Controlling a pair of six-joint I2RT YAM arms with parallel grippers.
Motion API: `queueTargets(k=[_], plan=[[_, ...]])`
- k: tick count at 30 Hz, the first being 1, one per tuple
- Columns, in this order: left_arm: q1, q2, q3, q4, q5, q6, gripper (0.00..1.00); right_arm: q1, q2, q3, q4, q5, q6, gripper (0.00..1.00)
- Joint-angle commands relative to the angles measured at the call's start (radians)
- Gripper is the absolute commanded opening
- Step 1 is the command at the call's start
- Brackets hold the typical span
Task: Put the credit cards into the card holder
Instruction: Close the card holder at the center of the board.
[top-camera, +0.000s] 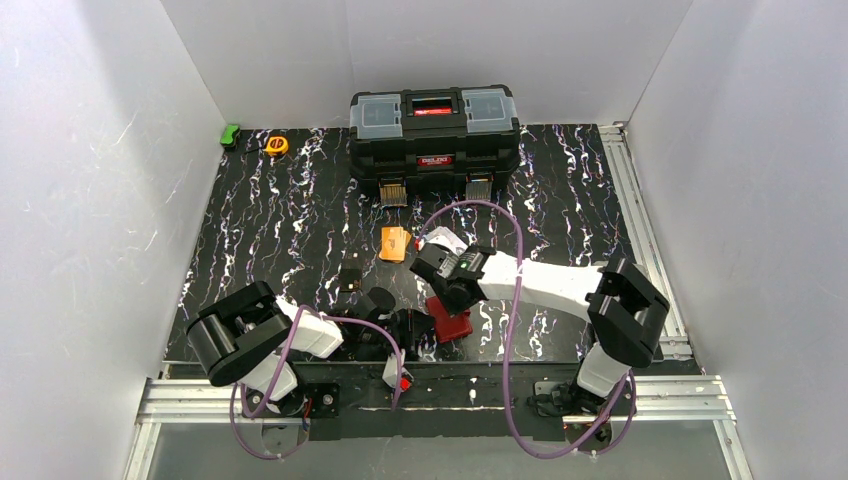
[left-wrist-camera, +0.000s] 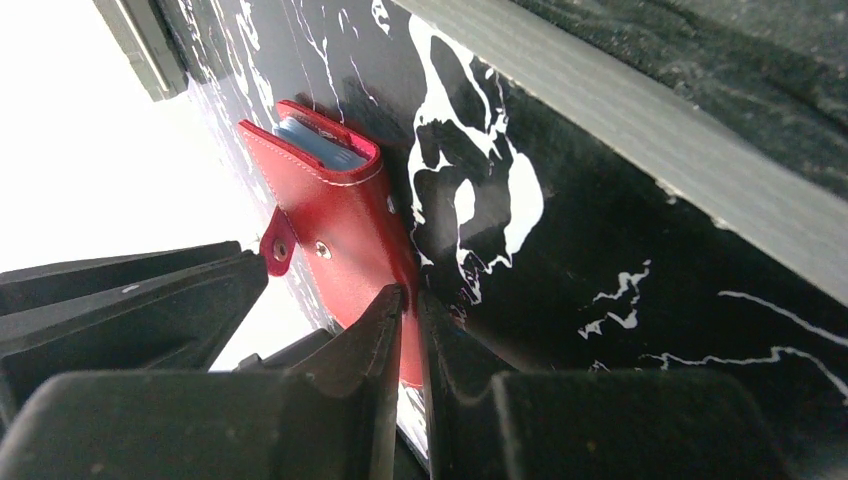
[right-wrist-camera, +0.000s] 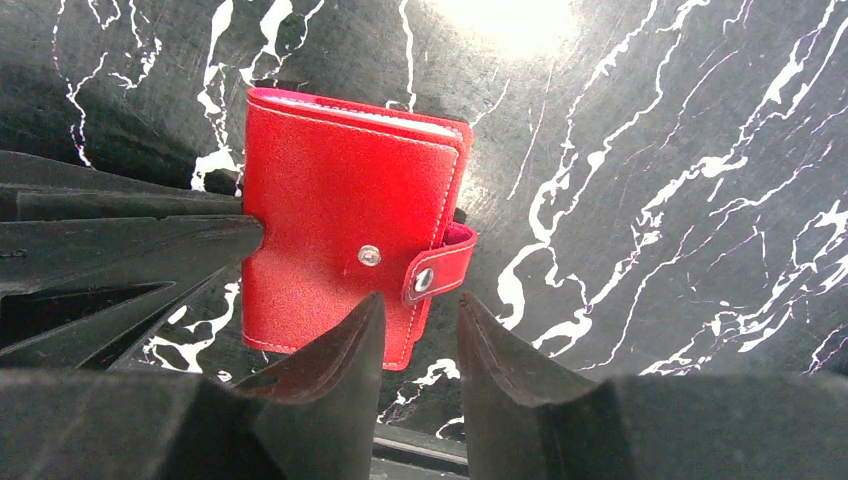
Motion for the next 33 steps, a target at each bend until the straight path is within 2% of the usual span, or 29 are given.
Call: queueTargets(k=[1, 5, 14, 22, 26, 33], plan=[[-0.005, 0.033, -0.044, -0.208, -0.039, -0.056, 0.10, 0.001, 0.023, 0.022, 0.012, -0.012, 0.006, 0.39], [-0.007, 0.036, -0.041, -0.208, -0.040, -0.060, 0.11, 0.001, 0.037, 0.025, 0.030, -0.024, -0.001, 0.38], [-0.011, 0.033, -0.046, -0.204, -0.041, -0.064, 0.10, 0.000, 0.041, 0.025, 0.039, -0.001, -0.004, 0.20], [-0.019, 0.029, -0.057, -0.199, -0.041, -0.069, 0.10, -0.002, 0.026, 0.029, 0.034, 0.036, 0.000, 0.15], [-0.022, 0.027, -0.061, -0.197, -0.041, -0.071, 0.10, -0.003, 0.013, 0.027, 0.042, 0.035, 0.001, 0.03], [-0.026, 0.024, -0.057, -0.202, -0.047, -0.075, 0.09, -0.003, 0.002, 0.004, 0.074, -0.046, 0.001, 0.01]])
